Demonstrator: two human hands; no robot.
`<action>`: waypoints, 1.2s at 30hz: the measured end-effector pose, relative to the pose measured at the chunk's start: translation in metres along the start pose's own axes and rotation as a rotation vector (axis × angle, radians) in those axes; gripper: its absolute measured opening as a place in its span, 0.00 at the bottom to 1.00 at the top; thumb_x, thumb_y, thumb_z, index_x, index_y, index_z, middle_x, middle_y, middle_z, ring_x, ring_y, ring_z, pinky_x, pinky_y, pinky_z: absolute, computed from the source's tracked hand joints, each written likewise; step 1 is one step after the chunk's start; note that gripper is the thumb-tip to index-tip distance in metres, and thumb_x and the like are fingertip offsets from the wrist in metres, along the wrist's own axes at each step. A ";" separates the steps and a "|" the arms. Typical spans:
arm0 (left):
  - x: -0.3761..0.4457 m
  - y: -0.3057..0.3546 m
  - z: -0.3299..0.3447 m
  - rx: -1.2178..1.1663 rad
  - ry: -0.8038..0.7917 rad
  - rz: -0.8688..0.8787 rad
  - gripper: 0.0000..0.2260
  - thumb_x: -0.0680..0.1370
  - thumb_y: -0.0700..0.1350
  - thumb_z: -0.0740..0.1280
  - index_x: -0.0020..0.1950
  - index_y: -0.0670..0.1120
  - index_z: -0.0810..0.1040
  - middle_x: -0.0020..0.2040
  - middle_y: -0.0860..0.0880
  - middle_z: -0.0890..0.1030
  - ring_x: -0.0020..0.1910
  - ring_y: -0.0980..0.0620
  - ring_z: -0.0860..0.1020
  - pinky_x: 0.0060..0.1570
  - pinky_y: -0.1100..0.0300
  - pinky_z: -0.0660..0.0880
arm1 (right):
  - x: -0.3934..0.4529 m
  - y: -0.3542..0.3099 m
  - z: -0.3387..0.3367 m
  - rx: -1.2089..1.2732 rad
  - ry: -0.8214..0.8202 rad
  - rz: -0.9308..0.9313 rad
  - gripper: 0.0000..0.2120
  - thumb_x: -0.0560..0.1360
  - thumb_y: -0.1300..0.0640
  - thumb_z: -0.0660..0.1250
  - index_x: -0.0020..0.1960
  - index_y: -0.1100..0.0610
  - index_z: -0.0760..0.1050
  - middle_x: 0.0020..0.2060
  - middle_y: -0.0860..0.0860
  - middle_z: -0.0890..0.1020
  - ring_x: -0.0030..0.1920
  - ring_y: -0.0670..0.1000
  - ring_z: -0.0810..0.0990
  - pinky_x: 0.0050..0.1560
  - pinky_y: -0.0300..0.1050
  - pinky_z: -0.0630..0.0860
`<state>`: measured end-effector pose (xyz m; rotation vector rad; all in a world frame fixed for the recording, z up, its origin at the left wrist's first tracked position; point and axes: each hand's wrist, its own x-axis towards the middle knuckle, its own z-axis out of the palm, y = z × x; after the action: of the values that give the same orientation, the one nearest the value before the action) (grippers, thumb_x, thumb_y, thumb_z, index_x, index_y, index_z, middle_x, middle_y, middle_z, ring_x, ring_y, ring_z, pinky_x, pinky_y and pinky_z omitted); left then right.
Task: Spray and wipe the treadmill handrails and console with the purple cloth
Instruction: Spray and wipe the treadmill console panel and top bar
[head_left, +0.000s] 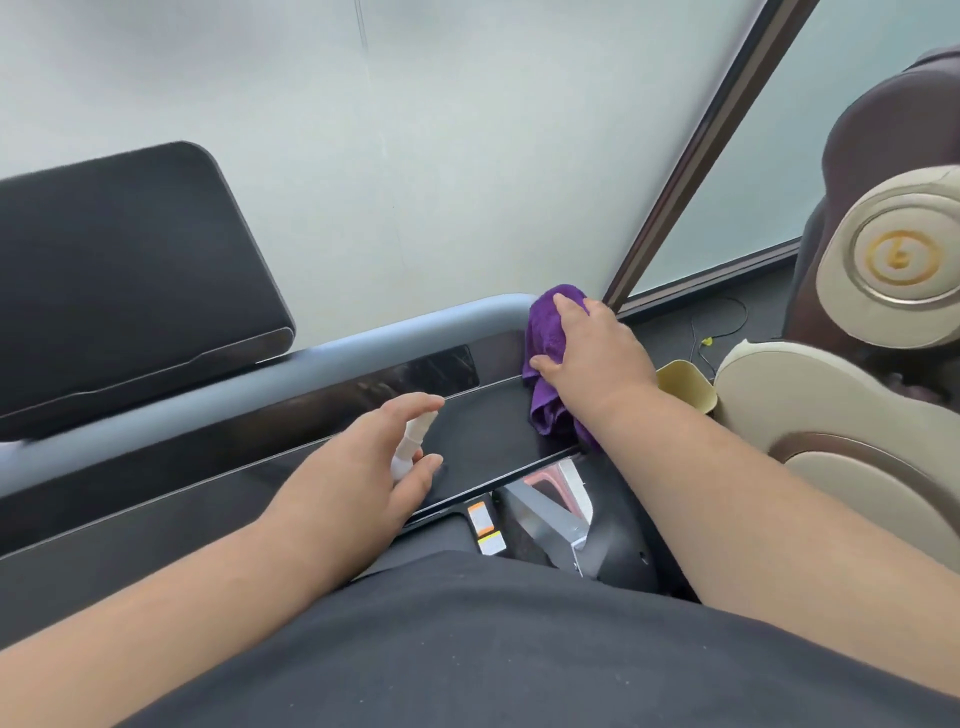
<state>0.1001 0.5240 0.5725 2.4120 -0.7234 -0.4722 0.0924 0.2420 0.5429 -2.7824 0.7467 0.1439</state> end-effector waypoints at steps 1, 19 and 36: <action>0.000 -0.001 -0.001 -0.002 0.006 0.001 0.22 0.77 0.59 0.63 0.66 0.74 0.58 0.50 0.65 0.76 0.45 0.63 0.76 0.46 0.62 0.71 | -0.010 0.007 0.002 0.019 0.004 0.009 0.37 0.75 0.40 0.68 0.78 0.47 0.55 0.74 0.55 0.65 0.68 0.61 0.71 0.64 0.55 0.71; -0.007 -0.001 0.009 -0.021 0.022 0.051 0.22 0.78 0.56 0.66 0.66 0.73 0.59 0.48 0.72 0.72 0.50 0.71 0.72 0.45 0.73 0.66 | 0.025 -0.008 0.001 -0.051 -0.011 -0.096 0.35 0.78 0.40 0.64 0.79 0.48 0.55 0.75 0.56 0.64 0.69 0.62 0.69 0.68 0.56 0.68; -0.027 -0.028 -0.005 0.018 0.102 -0.048 0.24 0.77 0.56 0.65 0.67 0.71 0.57 0.47 0.71 0.72 0.49 0.71 0.72 0.43 0.75 0.66 | 0.031 -0.065 0.016 0.160 0.004 -0.541 0.29 0.81 0.48 0.62 0.79 0.53 0.59 0.76 0.53 0.65 0.76 0.53 0.61 0.76 0.47 0.55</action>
<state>0.0920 0.5610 0.5639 2.4556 -0.6295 -0.3606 0.1517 0.2854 0.5369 -2.7158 -0.0127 -0.0245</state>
